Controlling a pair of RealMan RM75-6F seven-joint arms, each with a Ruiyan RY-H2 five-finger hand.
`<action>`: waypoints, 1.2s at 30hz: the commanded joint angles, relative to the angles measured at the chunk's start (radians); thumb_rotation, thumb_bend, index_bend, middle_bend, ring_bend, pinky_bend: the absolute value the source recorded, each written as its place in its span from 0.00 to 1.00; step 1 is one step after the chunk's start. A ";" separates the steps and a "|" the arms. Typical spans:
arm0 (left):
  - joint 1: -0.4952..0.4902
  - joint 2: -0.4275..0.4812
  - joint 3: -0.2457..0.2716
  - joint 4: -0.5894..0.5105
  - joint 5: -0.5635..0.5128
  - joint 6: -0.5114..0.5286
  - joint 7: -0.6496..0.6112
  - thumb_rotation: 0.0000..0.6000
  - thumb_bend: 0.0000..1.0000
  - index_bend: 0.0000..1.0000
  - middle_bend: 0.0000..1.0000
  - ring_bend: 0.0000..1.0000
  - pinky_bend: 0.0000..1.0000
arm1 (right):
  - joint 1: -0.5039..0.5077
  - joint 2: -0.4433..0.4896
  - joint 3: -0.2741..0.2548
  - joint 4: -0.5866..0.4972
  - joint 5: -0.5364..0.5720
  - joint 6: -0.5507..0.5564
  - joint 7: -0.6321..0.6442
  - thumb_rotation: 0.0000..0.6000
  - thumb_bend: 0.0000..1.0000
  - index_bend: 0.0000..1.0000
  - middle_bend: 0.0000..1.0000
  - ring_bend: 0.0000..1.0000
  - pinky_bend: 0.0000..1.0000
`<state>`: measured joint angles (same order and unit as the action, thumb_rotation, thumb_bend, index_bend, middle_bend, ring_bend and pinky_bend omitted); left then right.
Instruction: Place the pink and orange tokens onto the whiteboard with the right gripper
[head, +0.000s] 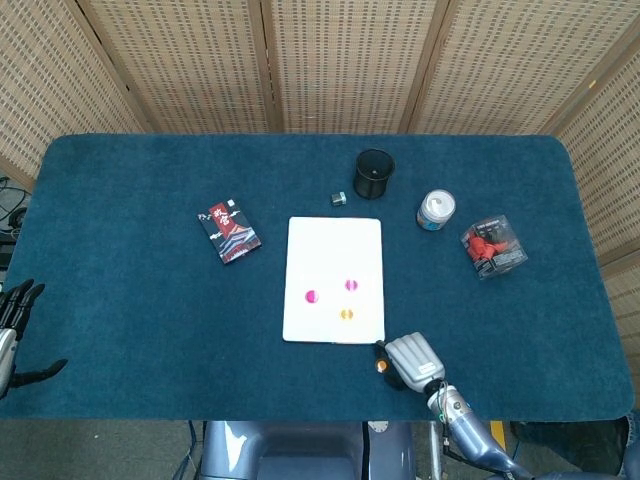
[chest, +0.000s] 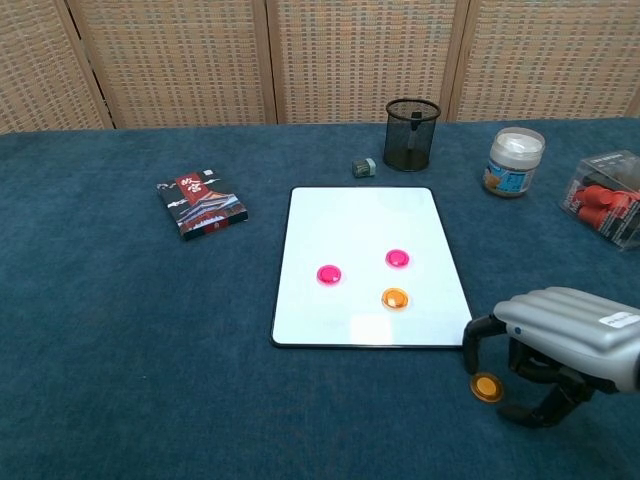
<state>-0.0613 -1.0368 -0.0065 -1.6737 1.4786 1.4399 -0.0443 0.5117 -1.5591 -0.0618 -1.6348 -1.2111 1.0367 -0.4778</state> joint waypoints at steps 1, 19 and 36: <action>0.000 0.000 0.000 0.000 0.001 0.001 0.000 1.00 0.00 0.00 0.00 0.00 0.00 | -0.001 -0.003 0.002 0.004 0.004 -0.004 -0.004 1.00 0.33 0.39 0.96 1.00 1.00; -0.001 0.000 0.000 -0.001 -0.001 -0.001 0.001 1.00 0.00 0.00 0.00 0.00 0.00 | -0.012 -0.005 0.022 0.003 -0.016 -0.020 0.053 1.00 0.34 0.51 0.96 1.00 1.00; -0.001 0.000 -0.001 -0.001 -0.003 -0.001 -0.001 1.00 0.00 0.00 0.00 0.00 0.00 | 0.125 -0.065 0.191 -0.104 0.152 -0.053 -0.135 1.00 0.34 0.51 0.96 1.00 1.00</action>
<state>-0.0618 -1.0366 -0.0072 -1.6744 1.4757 1.4387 -0.0450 0.6146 -1.6044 0.1114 -1.7382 -1.0835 0.9902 -0.5832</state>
